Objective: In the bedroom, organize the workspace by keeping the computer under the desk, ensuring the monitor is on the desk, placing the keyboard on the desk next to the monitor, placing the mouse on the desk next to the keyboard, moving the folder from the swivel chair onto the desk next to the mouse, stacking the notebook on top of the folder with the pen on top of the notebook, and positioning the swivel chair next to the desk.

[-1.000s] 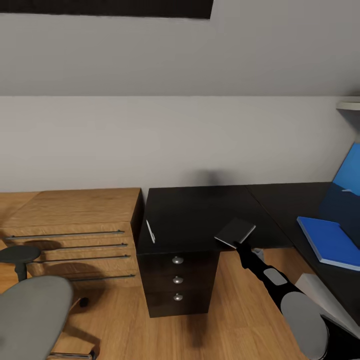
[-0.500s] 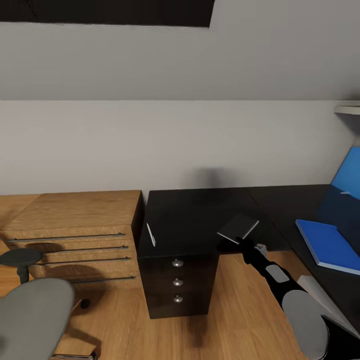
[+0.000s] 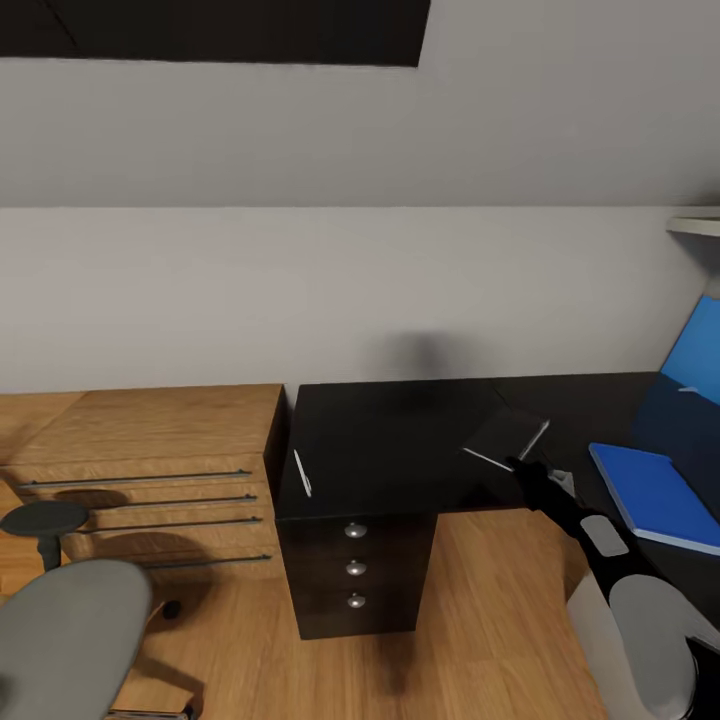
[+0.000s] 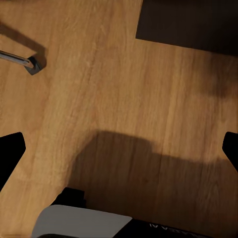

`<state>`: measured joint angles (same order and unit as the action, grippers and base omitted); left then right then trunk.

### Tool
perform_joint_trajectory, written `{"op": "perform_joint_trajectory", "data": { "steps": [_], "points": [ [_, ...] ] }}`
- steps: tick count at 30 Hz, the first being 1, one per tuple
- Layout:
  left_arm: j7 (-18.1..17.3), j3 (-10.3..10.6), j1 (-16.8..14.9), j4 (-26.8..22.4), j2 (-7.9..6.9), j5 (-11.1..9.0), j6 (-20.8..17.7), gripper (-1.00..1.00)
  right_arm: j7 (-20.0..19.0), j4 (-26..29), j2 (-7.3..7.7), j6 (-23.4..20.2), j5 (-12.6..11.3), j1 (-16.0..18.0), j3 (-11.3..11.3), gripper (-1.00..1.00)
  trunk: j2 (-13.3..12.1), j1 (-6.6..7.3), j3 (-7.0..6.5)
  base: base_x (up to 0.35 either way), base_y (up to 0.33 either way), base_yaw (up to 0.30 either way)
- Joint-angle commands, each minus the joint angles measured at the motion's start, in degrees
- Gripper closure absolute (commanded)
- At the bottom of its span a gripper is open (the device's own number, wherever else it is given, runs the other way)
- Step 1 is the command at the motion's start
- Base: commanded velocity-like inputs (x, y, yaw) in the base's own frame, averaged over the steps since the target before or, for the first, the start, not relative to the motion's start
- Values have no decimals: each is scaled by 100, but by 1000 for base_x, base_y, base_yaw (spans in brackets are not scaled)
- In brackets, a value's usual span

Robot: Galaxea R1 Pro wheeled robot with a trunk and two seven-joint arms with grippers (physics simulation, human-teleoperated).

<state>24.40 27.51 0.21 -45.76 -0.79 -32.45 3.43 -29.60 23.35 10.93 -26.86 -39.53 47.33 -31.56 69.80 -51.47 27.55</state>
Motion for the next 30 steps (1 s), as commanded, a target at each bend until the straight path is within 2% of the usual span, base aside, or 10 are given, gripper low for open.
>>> {"op": "perform_joint_trajectory", "data": {
  "steps": [1, 7, 18, 26, 30],
  "points": [
    [39, 36, -3, -7, -6, -60, 35, -100, -14, -1, 12, -54, -16, 5, -29, 100, 3, 0, 5, 0, 0, 0],
    [39, 36, -3, -3, -8, -60, 40, -100, -37, 15, 59, -78, -19, 4, -34, 100, 3, 0, 5, 0, 0, -95],
    [41, 35, -3, -3, -9, -60, 44, -100, -46, 46, 89, -82, -18, 4, -38, 100, 3, 0, 5, 0, -13, -248],
    [47, 36, -3, 34, -9, -55, 48, -100, -48, 39, 163, -83, -27, 4, -42, 100, 3, 0, 5, 0, -267, -267],
    [48, 36, -3, 40, -9, -52, 52, -100, -53, 24, 171, -83, -40, 4, -43, 100, 3, 0, 5, 0, -339, -113]
  ]
}}
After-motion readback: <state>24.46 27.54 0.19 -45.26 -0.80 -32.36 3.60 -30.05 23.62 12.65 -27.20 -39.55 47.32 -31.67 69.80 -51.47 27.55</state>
